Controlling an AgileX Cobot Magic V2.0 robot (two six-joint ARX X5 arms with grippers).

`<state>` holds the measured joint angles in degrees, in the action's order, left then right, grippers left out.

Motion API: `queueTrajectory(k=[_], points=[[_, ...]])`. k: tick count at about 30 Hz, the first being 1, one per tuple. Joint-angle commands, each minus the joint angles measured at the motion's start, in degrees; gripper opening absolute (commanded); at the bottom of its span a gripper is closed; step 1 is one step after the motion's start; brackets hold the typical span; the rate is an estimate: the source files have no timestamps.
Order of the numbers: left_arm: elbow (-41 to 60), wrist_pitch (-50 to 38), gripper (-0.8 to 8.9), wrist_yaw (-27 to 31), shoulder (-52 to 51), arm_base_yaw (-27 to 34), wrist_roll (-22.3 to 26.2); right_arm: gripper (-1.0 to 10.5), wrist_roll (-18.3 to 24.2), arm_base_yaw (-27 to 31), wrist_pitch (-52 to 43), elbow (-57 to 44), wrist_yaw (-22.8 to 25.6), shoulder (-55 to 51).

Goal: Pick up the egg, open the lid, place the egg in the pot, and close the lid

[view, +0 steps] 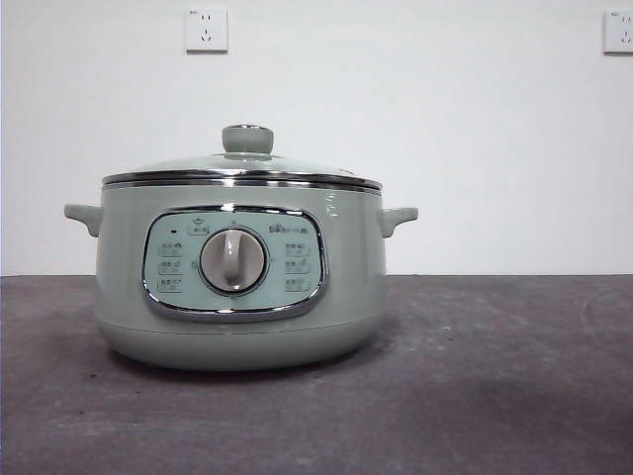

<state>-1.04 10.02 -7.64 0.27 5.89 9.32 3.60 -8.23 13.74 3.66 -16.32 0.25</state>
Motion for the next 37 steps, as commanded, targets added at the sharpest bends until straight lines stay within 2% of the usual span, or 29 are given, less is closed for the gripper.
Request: queueTrajectory(k=[1,37], points=[[0.81,0.00,-0.04,0.07,-0.17,0.24,-0.52,0.0,-1.20,0.04,0.02,-1.86,0.15,-0.20],[0.81,-0.07,-0.04,0.07,-0.17,0.24,-0.52,0.0,-2.21,-0.04,0.02,-1.79,0.15,-0.13]])
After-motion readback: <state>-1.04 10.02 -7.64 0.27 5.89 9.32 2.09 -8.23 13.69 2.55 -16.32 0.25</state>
